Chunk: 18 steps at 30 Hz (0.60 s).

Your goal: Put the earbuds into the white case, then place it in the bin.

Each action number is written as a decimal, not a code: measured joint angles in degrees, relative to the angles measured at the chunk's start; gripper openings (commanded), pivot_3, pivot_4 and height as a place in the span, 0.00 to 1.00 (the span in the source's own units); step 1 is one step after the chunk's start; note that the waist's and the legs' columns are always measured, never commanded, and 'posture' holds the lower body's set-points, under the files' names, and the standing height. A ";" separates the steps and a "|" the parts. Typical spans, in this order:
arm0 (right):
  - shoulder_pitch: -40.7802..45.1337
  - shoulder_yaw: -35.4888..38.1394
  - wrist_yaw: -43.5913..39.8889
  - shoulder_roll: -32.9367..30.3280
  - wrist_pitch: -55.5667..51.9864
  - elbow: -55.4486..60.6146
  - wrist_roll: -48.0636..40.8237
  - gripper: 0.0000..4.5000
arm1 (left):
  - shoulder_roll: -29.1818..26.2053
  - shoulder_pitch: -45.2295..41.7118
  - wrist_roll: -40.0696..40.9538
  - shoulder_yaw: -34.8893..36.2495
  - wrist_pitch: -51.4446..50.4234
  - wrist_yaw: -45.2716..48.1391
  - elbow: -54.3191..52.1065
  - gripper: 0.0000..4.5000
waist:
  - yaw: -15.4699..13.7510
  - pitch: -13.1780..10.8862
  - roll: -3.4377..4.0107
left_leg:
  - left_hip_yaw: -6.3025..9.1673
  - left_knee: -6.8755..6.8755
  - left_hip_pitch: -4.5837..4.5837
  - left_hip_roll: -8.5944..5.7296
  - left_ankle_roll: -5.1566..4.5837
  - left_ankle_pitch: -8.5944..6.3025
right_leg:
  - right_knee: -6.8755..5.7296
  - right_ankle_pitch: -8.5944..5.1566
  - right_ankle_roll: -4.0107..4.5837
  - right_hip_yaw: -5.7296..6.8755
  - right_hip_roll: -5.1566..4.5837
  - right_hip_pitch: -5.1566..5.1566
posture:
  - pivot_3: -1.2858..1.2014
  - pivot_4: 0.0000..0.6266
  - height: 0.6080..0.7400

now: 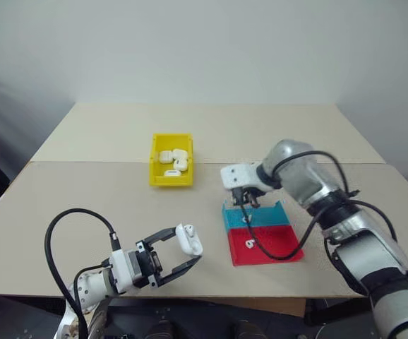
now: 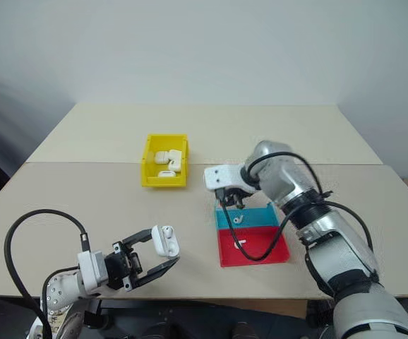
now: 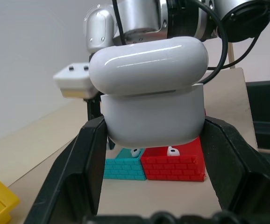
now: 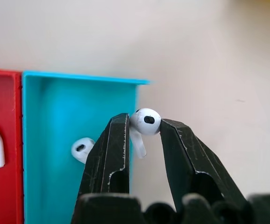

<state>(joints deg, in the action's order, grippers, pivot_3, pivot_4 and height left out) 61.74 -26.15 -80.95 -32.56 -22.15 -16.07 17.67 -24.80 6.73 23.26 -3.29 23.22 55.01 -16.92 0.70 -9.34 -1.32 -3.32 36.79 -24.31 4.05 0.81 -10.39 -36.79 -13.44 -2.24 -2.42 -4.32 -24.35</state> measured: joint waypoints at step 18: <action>-4.78 55.52 15.66 10.87 -68.97 38.61 -47.47 0.28 | 5.14 -18.64 4.96 -0.33 -9.80 -3.34 4.84 0.60 | 0.25 0.00 -0.01 | 0.17 0.01 0.01 -0.01 -0.02 0.00 | -0.01 0.06 -0.08 0.00 0.09 0.10 | 0.52 0.24 1.00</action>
<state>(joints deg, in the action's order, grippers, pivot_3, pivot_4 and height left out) 56.96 29.36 -65.29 -21.69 -91.12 22.54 -29.80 -19.66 -11.91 28.22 -3.62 13.42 51.68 -12.09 0.95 -9.34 -1.33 -3.15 36.80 -24.30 4.04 0.78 -10.39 -36.80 -13.37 -2.32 -2.42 -4.22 -24.25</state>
